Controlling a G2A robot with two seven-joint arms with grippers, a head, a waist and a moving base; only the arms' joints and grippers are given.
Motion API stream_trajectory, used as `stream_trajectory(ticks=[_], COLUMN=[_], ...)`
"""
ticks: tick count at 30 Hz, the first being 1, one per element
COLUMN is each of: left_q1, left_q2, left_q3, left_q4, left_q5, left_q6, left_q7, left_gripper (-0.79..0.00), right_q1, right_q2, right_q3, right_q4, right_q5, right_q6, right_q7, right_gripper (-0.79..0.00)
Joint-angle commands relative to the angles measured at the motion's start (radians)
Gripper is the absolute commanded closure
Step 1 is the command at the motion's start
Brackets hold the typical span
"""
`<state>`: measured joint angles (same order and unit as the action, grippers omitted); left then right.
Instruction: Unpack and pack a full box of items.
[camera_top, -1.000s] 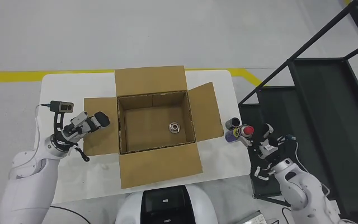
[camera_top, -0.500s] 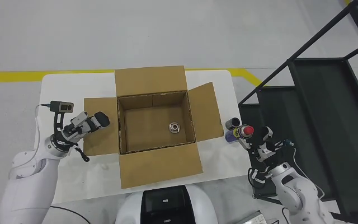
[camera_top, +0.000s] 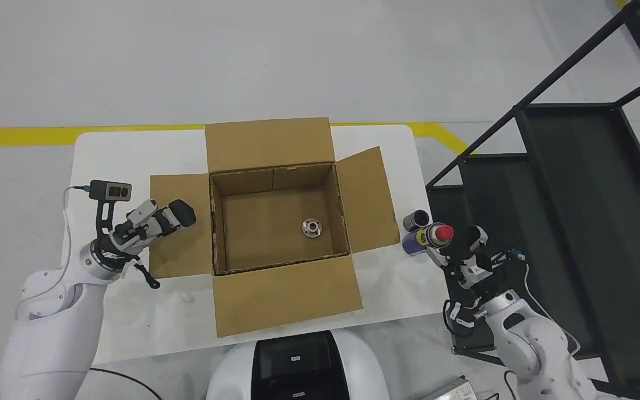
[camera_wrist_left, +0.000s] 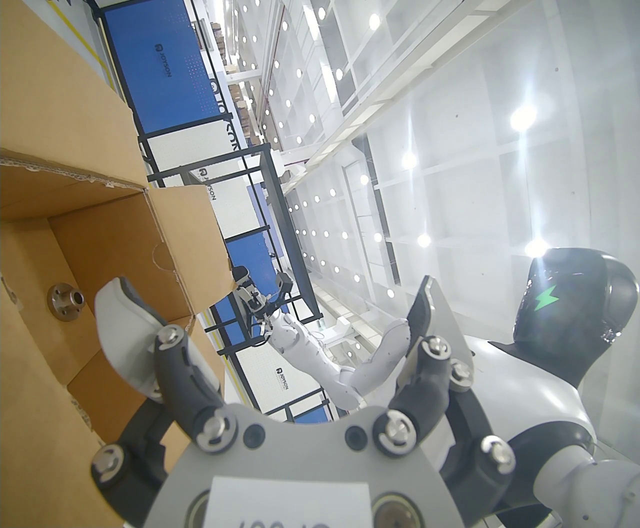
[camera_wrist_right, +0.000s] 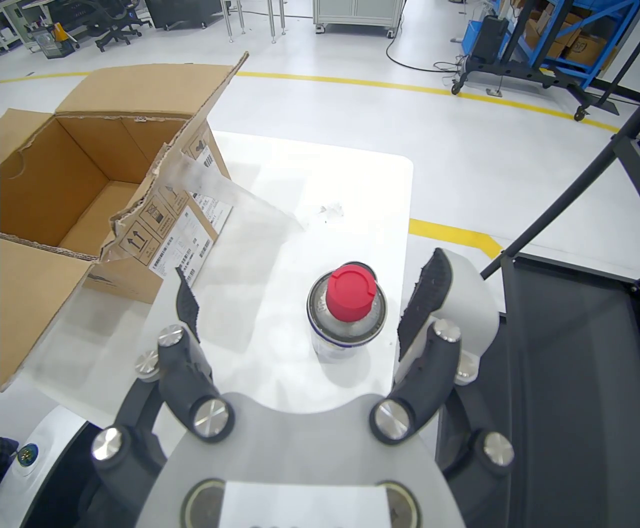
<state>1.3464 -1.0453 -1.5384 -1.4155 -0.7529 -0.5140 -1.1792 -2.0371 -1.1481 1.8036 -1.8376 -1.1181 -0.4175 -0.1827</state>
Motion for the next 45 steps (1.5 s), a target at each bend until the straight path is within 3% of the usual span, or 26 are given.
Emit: stream_trajectory(ticks=[1, 5, 11, 16, 27, 40, 41, 42, 43, 44, 45], left_q1=[0.000, 0.000, 0.000, 0.000, 0.000, 0.000, 0.000, 0.000, 0.000, 0.000, 0.000], left_q2=[0.000, 0.000, 0.000, 0.000, 0.000, 0.000, 0.000, 0.000, 0.000, 0.000, 0.000], left_q3=[0.000, 0.000, 0.000, 0.000, 0.000, 0.000, 0.000, 0.000, 0.000, 0.000, 0.000], left_q4=[0.000, 0.000, 0.000, 0.000, 0.000, 0.000, 0.000, 0.000, 0.000, 0.000, 0.000], left_q5=[0.000, 0.000, 0.000, 0.000, 0.000, 0.000, 0.000, 0.000, 0.000, 0.000, 0.000], left_q6=[0.000, 0.000, 0.000, 0.000, 0.000, 0.000, 0.000, 0.000, 0.000, 0.000, 0.000], left_q7=[0.000, 0.000, 0.000, 0.000, 0.000, 0.000, 0.000, 0.000, 0.000, 0.000, 0.000], left_gripper=[-0.785, -0.785, -0.785, -0.785, -0.785, -0.785, -0.785, -0.785, -0.785, -0.785, -0.785], right_q1=[0.003, -0.014, -0.028, 0.030, 0.255, 0.371, 0.376, 0.381, 0.387, 0.393, 0.399], right_q2=[-0.001, -0.005, -0.007, -0.010, -0.026, -0.038, -0.038, -0.038, -0.038, -0.038, -0.039], right_q3=[-0.001, -0.005, -0.040, -0.078, -0.202, -0.259, -0.259, -0.260, -0.260, -0.261, -0.263], right_q4=[0.007, 0.016, 0.076, 0.181, 0.467, 0.635, 0.643, 0.651, 0.660, 0.669, 0.677], right_q5=[0.005, -0.022, -0.150, -0.193, -0.253, -0.239, -0.239, -0.234, -0.230, -0.225, -0.220], right_q6=[0.013, 0.029, -0.004, 0.000, 0.095, 0.106, 0.104, 0.098, 0.094, 0.086, 0.076], right_q7=[0.002, -0.047, -0.229, -0.332, -0.377, -0.448, -0.452, -0.458, -0.461, -0.463, -0.467], right_gripper=[-0.785, -0.785, -0.785, -0.785, -0.785, -0.785, -0.760, -0.296, -0.071, 0.000, 0.000])
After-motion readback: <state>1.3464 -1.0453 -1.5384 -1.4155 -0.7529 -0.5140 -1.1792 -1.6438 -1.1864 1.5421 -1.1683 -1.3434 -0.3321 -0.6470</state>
